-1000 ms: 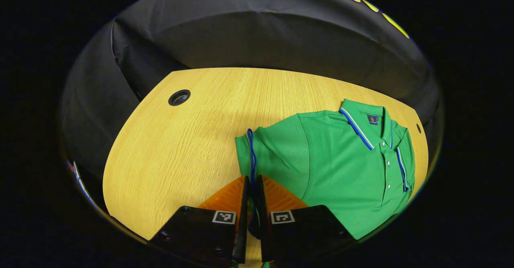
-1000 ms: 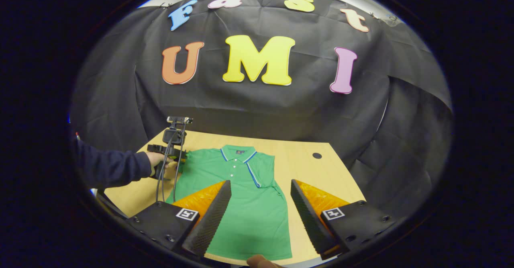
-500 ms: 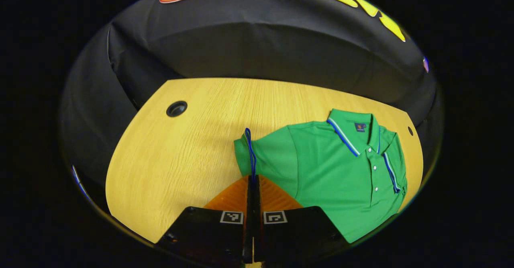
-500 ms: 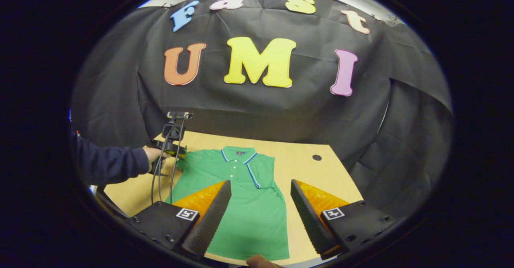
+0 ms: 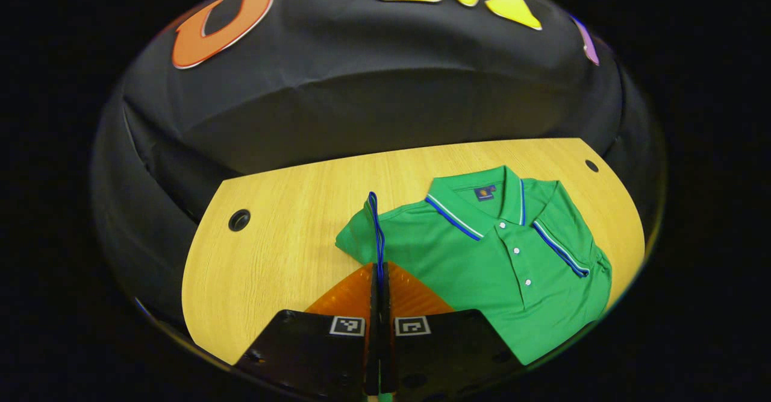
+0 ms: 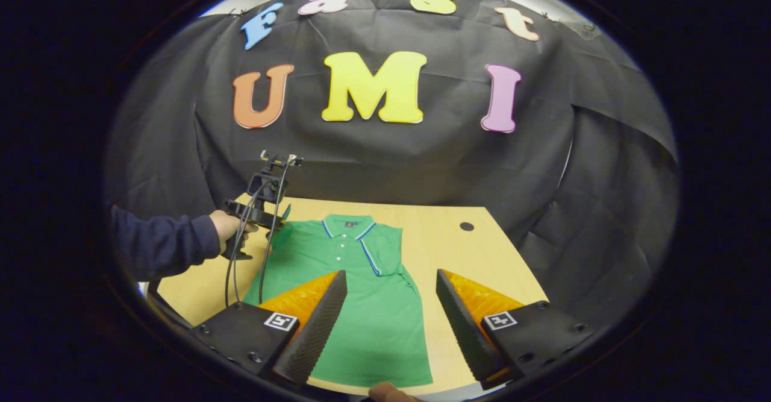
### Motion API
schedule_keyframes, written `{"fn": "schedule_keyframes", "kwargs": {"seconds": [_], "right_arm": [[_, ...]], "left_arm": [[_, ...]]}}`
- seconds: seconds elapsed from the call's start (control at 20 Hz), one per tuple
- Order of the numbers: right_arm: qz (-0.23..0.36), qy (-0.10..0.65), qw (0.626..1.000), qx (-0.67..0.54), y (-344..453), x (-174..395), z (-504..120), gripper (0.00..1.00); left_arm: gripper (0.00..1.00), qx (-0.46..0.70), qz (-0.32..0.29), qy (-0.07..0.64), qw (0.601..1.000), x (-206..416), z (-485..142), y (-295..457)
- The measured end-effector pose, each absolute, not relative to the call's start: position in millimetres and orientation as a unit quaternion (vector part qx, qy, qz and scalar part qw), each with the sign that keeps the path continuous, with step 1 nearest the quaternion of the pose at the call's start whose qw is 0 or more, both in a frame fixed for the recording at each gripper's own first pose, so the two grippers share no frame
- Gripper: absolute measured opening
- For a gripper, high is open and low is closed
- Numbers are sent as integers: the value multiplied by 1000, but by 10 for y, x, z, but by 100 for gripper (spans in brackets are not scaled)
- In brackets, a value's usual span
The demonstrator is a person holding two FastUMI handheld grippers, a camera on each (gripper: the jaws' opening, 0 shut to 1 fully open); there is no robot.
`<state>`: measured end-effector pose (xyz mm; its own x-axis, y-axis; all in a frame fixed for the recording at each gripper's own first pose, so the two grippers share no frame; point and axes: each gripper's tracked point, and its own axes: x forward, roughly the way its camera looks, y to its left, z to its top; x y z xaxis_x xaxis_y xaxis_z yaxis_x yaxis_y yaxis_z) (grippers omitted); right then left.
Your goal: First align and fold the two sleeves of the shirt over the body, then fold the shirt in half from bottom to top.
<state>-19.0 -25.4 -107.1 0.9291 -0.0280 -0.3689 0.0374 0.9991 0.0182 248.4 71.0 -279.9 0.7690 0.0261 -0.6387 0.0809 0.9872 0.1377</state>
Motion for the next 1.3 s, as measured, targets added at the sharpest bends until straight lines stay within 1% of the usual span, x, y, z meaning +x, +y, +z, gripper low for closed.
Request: {"fn": "schedule_keyframes", "kwargs": {"seconds": [0.3,0.45,0.5,0.55,0.6,0.65,0.7,0.75,0.85,0.9,0.95,1.1,1.25,1.3], "right_arm": [[-34,207,978,16,-415,-264,-1232,96],[-38,217,975,15,-482,-269,-1302,96],[-39,217,975,15,-498,-268,-1309,96],[-39,216,975,15,-516,-257,-1303,96],[-37,216,976,16,-529,-235,-1301,96],[-36,215,976,17,-534,-209,-1299,96],[-34,215,976,19,-538,-181,-1300,96],[-32,215,976,20,-548,-151,-1303,96],[-28,215,976,24,-551,-81,-1301,96],[-26,215,976,25,-561,-32,-1312,96],[-24,214,976,26,-560,6,-1305,96],[-15,214,976,23,-544,119,-1341,96],[-21,236,971,25,-573,205,-1504,95],[-16,250,968,27,-544,214,-1596,100]], "left_arm": [[4,147,-38,372,916,2431,-3125,518],[6,125,-65,386,912,2386,-3215,360],[10,107,-81,386,913,2354,-3238,281],[16,95,-89,381,915,2338,-3184,217],[34,88,-90,375,919,2304,-3120,219],[45,81,-86,369,922,2274,-3052,224],[63,72,-83,365,924,2232,-3007,215],[72,62,-79,362,927,2176,-2928,225],[96,43,-63,354,932,2055,-2785,277],[100,36,-52,350,934,1983,-2719,319],[94,28,-45,345,937,1917,-2637,362],[94,17,-35,332,942,1695,-2420,499],[94,2,-20,331,943,1416,-2290,645],[94,-7,-14,334,942,1296,-2278,703]]}}
